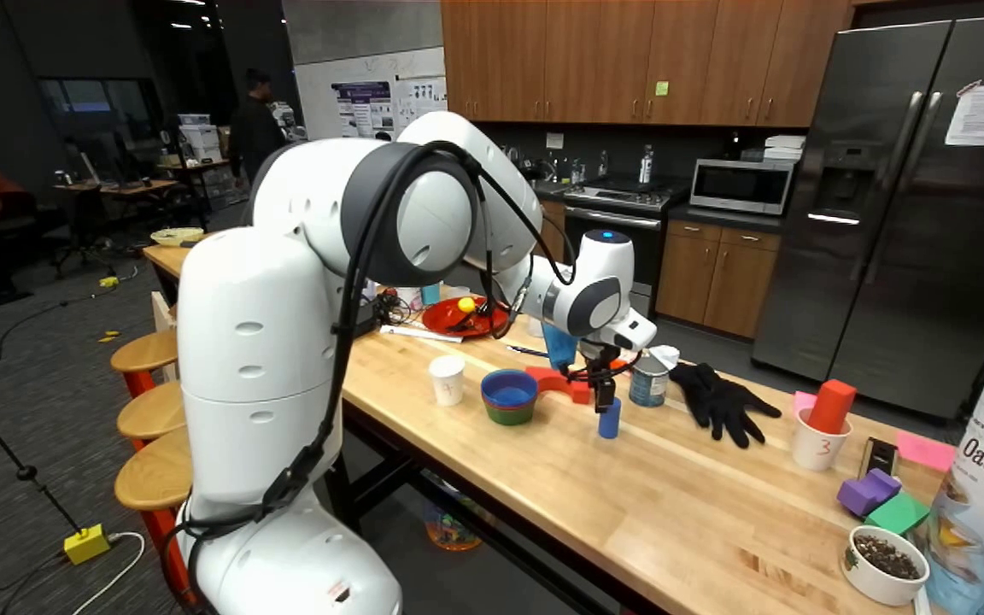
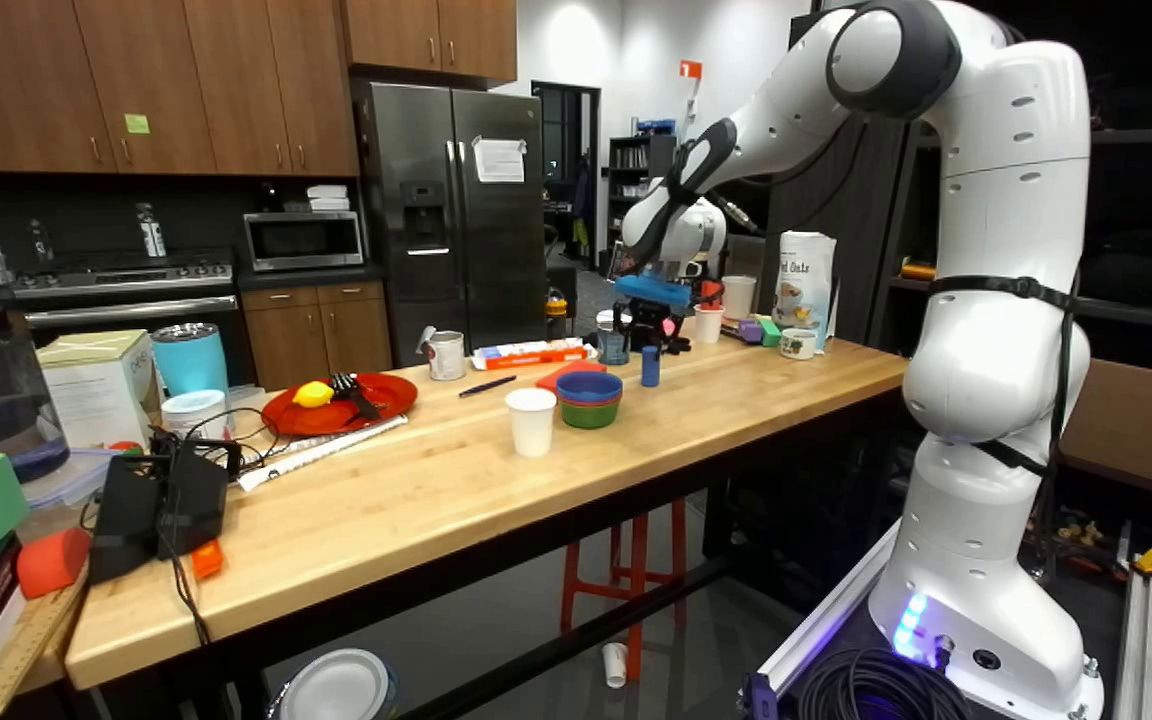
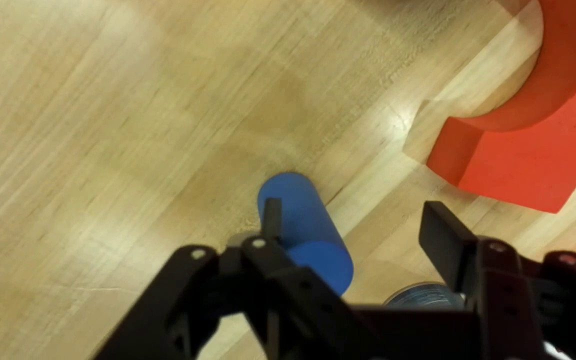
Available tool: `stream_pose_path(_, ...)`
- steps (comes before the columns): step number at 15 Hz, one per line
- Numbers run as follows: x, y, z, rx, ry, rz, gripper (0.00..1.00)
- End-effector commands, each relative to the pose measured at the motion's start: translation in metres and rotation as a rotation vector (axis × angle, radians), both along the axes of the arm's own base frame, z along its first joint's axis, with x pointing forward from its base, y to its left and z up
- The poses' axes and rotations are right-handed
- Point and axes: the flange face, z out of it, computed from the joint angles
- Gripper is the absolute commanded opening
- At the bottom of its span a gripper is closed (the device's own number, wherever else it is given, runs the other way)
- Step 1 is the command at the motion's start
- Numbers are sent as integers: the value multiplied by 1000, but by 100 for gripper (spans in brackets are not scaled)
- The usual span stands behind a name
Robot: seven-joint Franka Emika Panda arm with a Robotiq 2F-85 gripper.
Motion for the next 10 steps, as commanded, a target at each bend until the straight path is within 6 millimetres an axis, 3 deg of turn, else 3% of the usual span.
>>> stream_pose_path(1, -1, -4, 6, -14, -8, 8, 99)
stream_pose_path(10, -8, -18, -3, -62, 55, -18, 100)
